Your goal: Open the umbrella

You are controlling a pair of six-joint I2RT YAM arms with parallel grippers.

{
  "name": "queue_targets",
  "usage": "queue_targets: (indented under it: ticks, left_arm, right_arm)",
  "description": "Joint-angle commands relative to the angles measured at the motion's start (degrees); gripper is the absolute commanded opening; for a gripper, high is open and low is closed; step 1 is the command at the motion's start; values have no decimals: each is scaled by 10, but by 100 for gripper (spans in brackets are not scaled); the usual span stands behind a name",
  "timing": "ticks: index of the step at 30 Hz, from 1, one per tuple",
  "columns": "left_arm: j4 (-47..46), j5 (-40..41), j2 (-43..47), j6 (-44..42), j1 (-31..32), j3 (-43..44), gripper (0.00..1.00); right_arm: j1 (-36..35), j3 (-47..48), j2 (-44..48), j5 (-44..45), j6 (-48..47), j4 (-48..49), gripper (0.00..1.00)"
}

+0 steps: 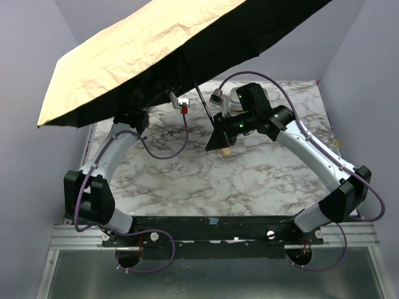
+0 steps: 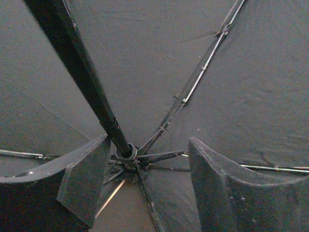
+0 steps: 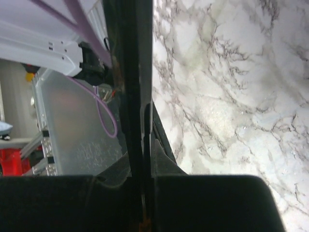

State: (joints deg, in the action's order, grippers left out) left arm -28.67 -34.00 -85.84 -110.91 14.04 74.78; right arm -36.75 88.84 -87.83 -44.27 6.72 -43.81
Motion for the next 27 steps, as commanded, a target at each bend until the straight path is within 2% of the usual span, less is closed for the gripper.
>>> queue_targets:
  ticks: [1,9,14,16,21,23,27]
  left_arm:
    - [3,-14,43,16,14,-32,69]
    - [-21,13,89,89,15,-97,77]
    - [-7,48,134,149,8,-144,81]
    - [13,67,151,184,5,-152,90]
    - [51,130,175,306,1,-161,94]
    - [82,138,187,351,2,-161,99]
    - [110,142,203,401,2,-171,99]
  right_arm:
    - [2,-7,36,30,37,139,0]
    - [26,-77,99,181,98,262,0]
    - [54,-122,145,294,127,258,0]
    - [75,-150,165,324,136,254,0]
    - [141,-205,209,438,159,243,0]
    - [147,-227,224,521,152,256,0]
    - [147,-255,227,632,155,282,0]
